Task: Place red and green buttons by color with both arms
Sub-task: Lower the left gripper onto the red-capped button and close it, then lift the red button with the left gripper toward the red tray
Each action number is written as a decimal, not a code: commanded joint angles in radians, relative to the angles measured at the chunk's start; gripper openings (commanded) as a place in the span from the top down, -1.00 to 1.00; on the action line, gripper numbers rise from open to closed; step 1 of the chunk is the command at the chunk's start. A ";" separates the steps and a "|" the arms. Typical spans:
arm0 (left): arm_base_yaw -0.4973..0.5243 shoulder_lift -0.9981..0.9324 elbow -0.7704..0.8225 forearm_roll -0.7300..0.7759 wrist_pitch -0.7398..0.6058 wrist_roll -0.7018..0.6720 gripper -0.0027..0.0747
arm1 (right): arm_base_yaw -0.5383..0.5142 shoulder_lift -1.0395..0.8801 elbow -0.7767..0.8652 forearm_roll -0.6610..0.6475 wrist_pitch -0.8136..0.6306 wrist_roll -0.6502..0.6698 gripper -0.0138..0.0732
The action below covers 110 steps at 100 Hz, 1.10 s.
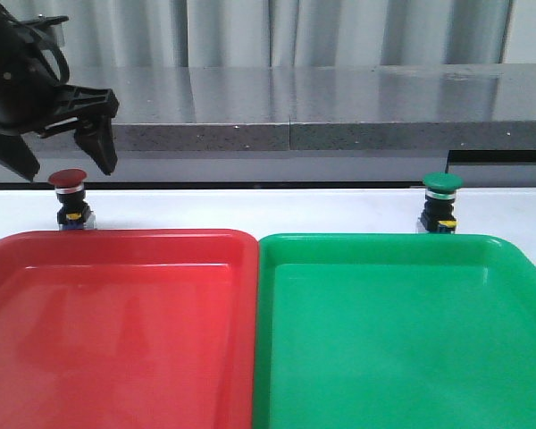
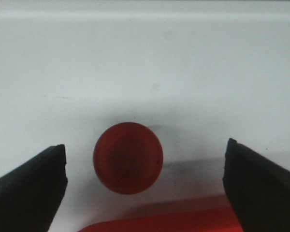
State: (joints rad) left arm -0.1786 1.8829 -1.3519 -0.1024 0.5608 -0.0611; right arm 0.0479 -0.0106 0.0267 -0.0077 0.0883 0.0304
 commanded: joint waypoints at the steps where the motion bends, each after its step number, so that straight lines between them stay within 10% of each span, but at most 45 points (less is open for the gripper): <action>1: -0.006 -0.036 -0.034 -0.002 -0.071 -0.006 -0.65 | 0.003 -0.003 -0.014 0.001 -0.088 -0.002 0.84; 44: -0.006 0.000 -0.034 -0.001 -0.110 -0.006 -0.30 | 0.003 -0.003 -0.014 0.001 -0.088 -0.002 0.84; 80: -0.006 0.002 -0.034 0.069 -0.104 -0.006 0.56 | 0.003 -0.003 -0.014 0.001 -0.088 -0.002 0.84; 110: -0.014 -0.107 -0.034 0.062 -0.062 -0.006 0.61 | 0.003 -0.003 -0.014 0.001 -0.088 -0.002 0.84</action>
State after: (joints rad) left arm -0.1823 1.8800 -1.3528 -0.0331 0.5328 -0.0611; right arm 0.0479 -0.0106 0.0267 -0.0077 0.0883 0.0304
